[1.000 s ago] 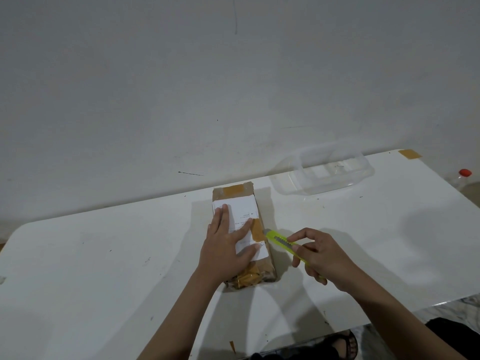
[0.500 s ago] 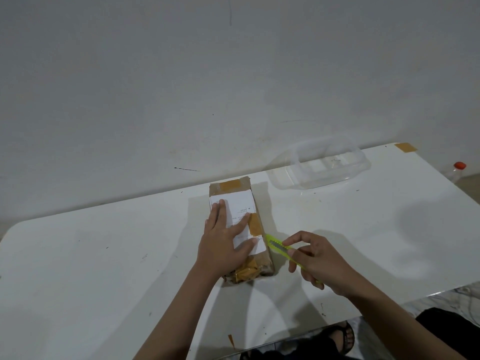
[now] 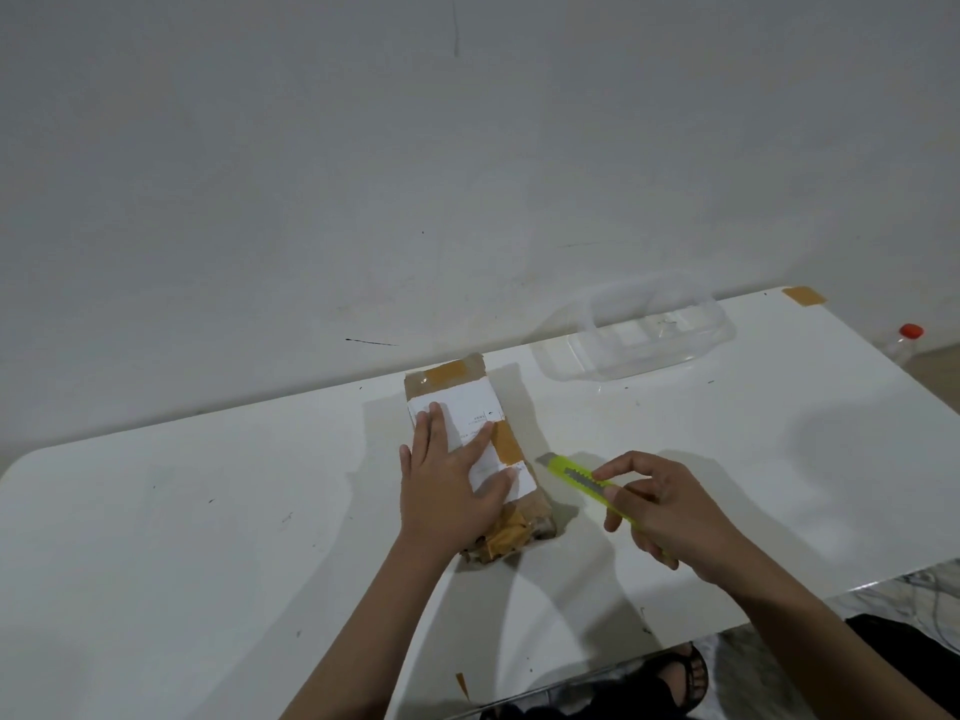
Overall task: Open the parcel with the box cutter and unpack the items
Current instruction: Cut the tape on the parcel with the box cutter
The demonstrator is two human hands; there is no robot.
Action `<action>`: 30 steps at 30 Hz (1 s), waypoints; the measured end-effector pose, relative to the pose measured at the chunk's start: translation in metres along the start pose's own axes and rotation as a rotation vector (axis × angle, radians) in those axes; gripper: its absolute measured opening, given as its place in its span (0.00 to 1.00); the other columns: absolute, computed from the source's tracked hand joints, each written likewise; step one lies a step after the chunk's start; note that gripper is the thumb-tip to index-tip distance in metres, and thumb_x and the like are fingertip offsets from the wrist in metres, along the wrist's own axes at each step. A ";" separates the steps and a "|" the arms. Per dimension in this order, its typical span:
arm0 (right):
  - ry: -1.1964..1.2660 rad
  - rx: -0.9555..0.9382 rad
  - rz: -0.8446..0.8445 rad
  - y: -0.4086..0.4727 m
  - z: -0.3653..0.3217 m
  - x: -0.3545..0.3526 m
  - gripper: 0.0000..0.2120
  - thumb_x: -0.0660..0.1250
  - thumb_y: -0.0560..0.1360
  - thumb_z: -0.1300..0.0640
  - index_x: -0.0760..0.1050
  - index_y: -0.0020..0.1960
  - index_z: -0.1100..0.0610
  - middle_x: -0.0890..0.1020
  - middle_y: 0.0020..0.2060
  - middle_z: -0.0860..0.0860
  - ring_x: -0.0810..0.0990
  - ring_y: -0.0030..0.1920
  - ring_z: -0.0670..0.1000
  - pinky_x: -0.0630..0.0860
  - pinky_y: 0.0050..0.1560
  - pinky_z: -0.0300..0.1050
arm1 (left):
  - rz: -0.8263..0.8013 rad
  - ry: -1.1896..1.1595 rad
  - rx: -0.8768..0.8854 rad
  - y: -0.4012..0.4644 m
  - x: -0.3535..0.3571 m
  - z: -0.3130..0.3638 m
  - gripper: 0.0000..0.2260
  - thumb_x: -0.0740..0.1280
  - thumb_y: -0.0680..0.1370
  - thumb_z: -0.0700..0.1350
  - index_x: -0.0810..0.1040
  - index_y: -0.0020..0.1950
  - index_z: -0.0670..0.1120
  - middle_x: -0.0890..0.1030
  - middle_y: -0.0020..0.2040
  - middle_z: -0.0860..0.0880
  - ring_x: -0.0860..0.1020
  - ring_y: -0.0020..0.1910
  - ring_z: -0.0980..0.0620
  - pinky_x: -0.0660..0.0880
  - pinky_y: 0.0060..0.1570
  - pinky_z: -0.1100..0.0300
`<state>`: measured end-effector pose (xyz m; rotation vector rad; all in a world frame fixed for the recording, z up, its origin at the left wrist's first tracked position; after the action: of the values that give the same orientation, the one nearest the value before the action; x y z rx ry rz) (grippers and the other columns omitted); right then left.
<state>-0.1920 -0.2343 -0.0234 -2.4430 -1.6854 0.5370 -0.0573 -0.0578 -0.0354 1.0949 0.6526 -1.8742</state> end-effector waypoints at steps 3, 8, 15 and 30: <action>0.102 -0.045 0.112 -0.002 0.000 -0.005 0.04 0.65 0.77 0.62 0.78 0.49 0.56 0.82 0.30 0.58 0.65 0.19 0.52 0.63 0.20 0.36 | -0.001 -0.067 -0.090 0.001 0.001 0.008 0.27 0.61 0.75 0.62 0.61 0.73 0.60 0.40 0.78 0.44 0.35 0.75 0.48 0.39 0.72 0.44; 0.172 -0.080 0.176 -0.006 0.002 -0.007 0.06 0.64 0.77 0.64 0.78 0.51 0.56 0.82 0.31 0.58 0.66 0.18 0.50 0.64 0.19 0.37 | -0.362 -0.161 -0.006 0.000 0.008 0.013 0.35 0.68 0.74 0.50 0.52 0.76 0.58 0.28 0.74 0.44 0.24 0.70 0.47 0.32 0.69 0.44; 0.167 -0.076 0.177 -0.006 0.006 -0.008 0.06 0.64 0.77 0.64 0.78 0.52 0.57 0.83 0.32 0.58 0.66 0.17 0.50 0.64 0.19 0.36 | -0.552 0.141 0.172 -0.009 0.008 0.004 0.38 0.64 0.74 0.63 0.44 0.75 0.63 0.26 0.73 0.46 0.25 0.70 0.49 0.31 0.69 0.43; -0.005 -0.033 0.363 -0.021 0.006 -0.028 0.07 0.64 0.77 0.60 0.76 0.48 0.48 0.84 0.32 0.53 0.71 0.20 0.50 0.65 0.20 0.39 | -0.016 0.316 -0.060 0.002 0.027 0.061 0.41 0.46 0.68 0.72 0.74 0.66 0.45 0.63 0.70 0.28 0.57 0.72 0.29 0.50 0.67 0.37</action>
<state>-0.2211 -0.2528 -0.0164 -2.7890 -1.2626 0.5561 -0.0890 -0.1164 -0.0296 1.3636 0.8916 -1.6971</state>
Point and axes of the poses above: each hand's wrist, its own y-axis towards the middle knuckle, its own x-axis out of the palm, z = x × y, the point moved 8 cm from there along y, towards the middle knuckle
